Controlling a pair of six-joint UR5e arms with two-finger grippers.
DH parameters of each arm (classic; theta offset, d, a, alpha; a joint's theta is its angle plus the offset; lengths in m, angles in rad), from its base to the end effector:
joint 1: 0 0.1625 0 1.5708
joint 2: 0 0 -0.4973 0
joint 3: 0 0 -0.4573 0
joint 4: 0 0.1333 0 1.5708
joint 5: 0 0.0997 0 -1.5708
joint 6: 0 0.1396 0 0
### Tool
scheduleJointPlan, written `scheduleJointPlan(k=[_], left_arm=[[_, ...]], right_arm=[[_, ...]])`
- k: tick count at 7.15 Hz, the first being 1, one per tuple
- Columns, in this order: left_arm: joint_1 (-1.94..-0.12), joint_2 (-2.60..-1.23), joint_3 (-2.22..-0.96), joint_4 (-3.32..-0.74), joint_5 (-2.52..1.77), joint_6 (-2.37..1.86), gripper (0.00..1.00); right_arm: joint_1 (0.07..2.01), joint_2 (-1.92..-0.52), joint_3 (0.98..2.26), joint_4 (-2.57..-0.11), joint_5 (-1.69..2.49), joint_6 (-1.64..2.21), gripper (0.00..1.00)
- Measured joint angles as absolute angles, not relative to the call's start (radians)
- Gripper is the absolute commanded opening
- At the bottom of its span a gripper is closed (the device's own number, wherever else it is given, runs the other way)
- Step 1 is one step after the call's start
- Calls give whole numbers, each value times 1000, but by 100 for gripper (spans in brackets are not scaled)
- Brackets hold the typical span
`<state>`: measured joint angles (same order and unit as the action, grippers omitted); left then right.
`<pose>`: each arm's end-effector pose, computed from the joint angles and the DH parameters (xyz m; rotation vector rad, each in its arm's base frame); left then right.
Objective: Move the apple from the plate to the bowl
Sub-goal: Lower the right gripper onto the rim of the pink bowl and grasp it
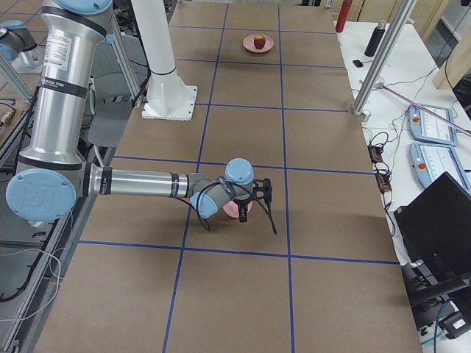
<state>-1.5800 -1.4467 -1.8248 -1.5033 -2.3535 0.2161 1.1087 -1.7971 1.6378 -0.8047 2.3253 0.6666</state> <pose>-0.0394 -0.4972 0.6893 0.1471 0.7725 0.2206 -0.1802 -0.4463 0.7464 0.0968 -0.9241 -0.0392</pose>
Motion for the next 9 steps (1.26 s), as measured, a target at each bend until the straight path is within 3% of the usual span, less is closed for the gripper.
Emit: scheduleJointPlan(k=[1,2,7,9], left_arm=[[-1580,-1446,-1825,-1503,-2354,216,98],[-1580,-1446,-1825,-1503,-2354,216,98],[-1580,-1441,-1824,-1502,-2355,217,98],[-1580,-1438,-1824,-1502,-2355,217,98]], right_arm=[[1097,-1810,1610,-763,2315,678,4],[1093,-1819,1593,-743,2311,682,0],[1098,-1811,1623,-745,2335,695,0],[1098,-1725,1650,-793,2356,792,0]])
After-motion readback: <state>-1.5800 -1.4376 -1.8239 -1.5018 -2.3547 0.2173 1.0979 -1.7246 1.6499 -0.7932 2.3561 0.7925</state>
